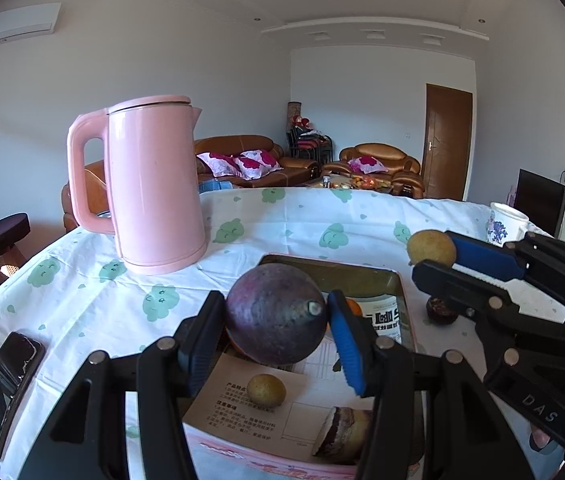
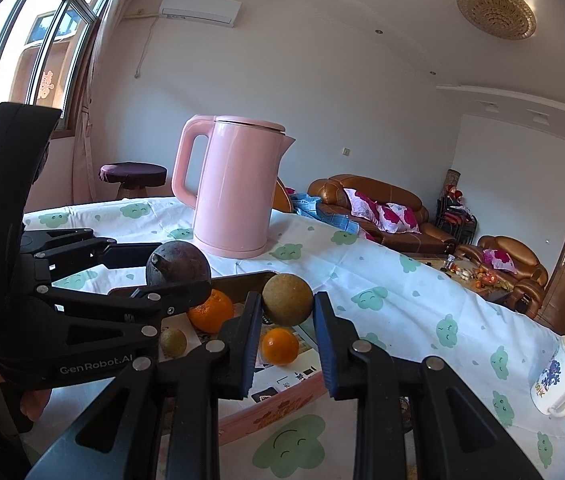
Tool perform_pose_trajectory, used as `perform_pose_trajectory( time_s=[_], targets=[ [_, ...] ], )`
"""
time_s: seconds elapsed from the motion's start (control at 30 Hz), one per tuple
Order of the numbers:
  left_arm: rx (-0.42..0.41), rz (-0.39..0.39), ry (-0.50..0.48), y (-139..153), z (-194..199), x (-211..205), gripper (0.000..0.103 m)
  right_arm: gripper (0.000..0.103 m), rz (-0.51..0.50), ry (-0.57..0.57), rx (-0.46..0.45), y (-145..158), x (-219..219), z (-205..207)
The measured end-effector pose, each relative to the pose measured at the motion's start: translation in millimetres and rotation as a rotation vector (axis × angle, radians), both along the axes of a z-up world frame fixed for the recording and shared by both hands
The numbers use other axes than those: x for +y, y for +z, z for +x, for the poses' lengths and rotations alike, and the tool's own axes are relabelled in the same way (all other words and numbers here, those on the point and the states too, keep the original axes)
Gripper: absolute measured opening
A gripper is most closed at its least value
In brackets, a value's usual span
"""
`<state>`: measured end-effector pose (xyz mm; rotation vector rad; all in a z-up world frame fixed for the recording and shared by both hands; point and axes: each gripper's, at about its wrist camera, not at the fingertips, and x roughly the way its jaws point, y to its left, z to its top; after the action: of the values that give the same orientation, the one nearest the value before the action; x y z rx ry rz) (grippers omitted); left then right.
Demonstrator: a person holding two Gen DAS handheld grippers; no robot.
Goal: Organize fruits
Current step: 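Lower both tools over the tin and open them to drop the fruit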
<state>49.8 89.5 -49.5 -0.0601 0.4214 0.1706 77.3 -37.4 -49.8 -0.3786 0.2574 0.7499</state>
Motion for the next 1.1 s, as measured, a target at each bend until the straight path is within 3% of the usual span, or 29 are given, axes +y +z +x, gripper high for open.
perform_pose_trajectory(
  time_s=[1.1],
  targets=[
    [0.147, -0.083, -0.015, -15, 17, 25, 0.055, 0.028, -0.119, 0.052, 0.147, -27, 35, 20]
  ],
)
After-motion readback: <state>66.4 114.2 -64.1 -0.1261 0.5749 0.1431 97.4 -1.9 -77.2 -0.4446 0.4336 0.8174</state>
